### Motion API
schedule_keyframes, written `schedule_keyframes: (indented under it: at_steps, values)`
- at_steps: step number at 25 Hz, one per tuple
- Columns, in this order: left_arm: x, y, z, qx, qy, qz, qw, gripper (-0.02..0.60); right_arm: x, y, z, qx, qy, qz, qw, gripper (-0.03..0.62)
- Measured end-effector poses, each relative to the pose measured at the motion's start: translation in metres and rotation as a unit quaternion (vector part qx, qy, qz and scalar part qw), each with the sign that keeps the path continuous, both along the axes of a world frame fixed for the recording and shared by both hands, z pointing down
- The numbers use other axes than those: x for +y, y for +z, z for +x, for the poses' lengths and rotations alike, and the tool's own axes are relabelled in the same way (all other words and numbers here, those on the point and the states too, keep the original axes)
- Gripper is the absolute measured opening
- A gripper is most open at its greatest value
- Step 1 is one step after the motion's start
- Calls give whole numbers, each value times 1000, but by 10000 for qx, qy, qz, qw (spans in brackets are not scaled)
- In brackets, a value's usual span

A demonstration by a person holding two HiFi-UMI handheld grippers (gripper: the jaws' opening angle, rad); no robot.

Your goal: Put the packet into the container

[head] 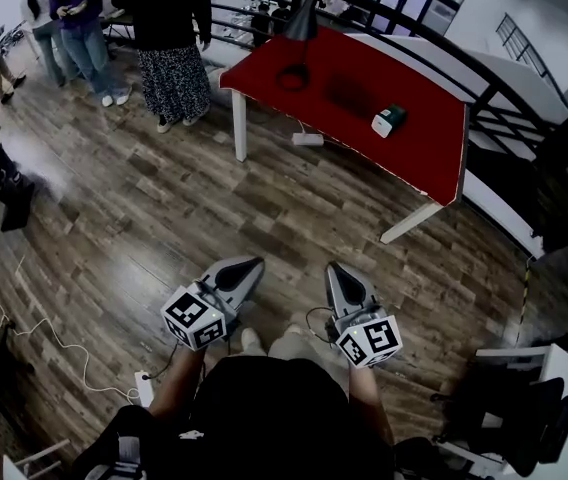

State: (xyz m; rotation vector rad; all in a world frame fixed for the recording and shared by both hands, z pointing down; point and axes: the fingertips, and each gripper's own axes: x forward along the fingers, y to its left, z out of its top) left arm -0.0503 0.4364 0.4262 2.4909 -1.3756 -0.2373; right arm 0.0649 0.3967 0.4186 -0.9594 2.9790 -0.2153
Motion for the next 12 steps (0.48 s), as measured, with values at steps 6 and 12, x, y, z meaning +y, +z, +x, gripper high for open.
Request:
schedule_keyframes:
  at_steps: [6,12]
  values:
    - [-29,14,-13,-24,84,-136,9999,9,-32,5,-12,-26,140,-16,9999,21]
    - [-86,19,-12,-119,235,-189,9995,9,-90,18,-15,-159,224,-133,9995,21]
